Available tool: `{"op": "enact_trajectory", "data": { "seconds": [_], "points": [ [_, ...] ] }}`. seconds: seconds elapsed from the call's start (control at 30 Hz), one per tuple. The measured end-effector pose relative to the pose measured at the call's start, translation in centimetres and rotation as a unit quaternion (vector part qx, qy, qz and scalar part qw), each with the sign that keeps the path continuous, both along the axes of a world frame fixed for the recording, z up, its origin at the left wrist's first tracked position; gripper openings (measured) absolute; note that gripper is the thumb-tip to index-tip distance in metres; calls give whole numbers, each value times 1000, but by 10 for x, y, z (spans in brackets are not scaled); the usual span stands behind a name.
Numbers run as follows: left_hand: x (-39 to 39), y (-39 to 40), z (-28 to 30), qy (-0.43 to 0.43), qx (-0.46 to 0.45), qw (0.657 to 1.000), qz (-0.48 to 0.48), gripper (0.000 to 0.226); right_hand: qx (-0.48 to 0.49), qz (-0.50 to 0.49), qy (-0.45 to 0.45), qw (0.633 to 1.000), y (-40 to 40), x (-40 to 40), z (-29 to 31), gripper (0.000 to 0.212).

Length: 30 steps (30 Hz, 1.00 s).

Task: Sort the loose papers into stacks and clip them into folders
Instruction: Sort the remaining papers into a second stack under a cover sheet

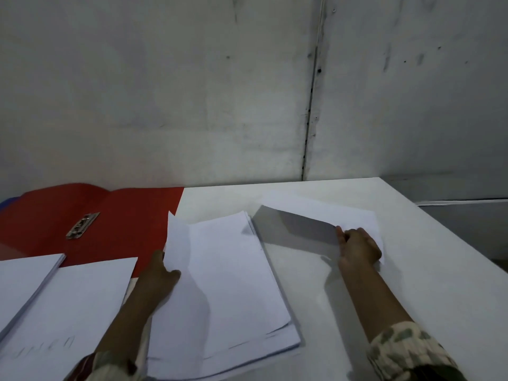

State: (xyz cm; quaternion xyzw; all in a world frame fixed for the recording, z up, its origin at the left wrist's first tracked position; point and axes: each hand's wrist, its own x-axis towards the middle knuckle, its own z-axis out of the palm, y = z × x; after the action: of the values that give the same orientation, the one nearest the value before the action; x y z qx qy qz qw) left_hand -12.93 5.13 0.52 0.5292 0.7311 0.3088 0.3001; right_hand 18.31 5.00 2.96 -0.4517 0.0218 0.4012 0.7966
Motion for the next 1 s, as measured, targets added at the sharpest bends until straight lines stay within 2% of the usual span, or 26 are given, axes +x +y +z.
{"op": "enact_trajectory", "data": {
  "seconds": [0.13,0.23,0.37,0.5,0.67,0.77,0.87,1.0],
  "points": [
    [8,-7,7,-23,4,999,-35,42,-21,65,-17,998,-8,0,-7,31],
    [8,-11,11,-28,-5,998,-54,47,-65,167,-71,981,-19,2,-15,26],
    [-4,-13,14,-35,-50,996,-64,51,-150,271,-182,933,-33,17,-21,23],
    [-10,-18,15,-40,-95,992,-74,51,-186,334,-282,880,-42,23,-17,13],
    [-4,-15,13,-40,-107,988,-107,41,-232,415,-435,765,-33,19,-6,35],
    [-3,-14,14,-98,-107,987,-73,45,-266,444,-483,706,-22,18,-5,49],
    [-8,-13,14,-158,-123,979,-26,58,-286,464,-504,670,-14,21,-3,60],
    [-3,-11,11,-135,-125,982,-39,68,-262,447,-546,659,-10,14,-4,81]
  ]
}}
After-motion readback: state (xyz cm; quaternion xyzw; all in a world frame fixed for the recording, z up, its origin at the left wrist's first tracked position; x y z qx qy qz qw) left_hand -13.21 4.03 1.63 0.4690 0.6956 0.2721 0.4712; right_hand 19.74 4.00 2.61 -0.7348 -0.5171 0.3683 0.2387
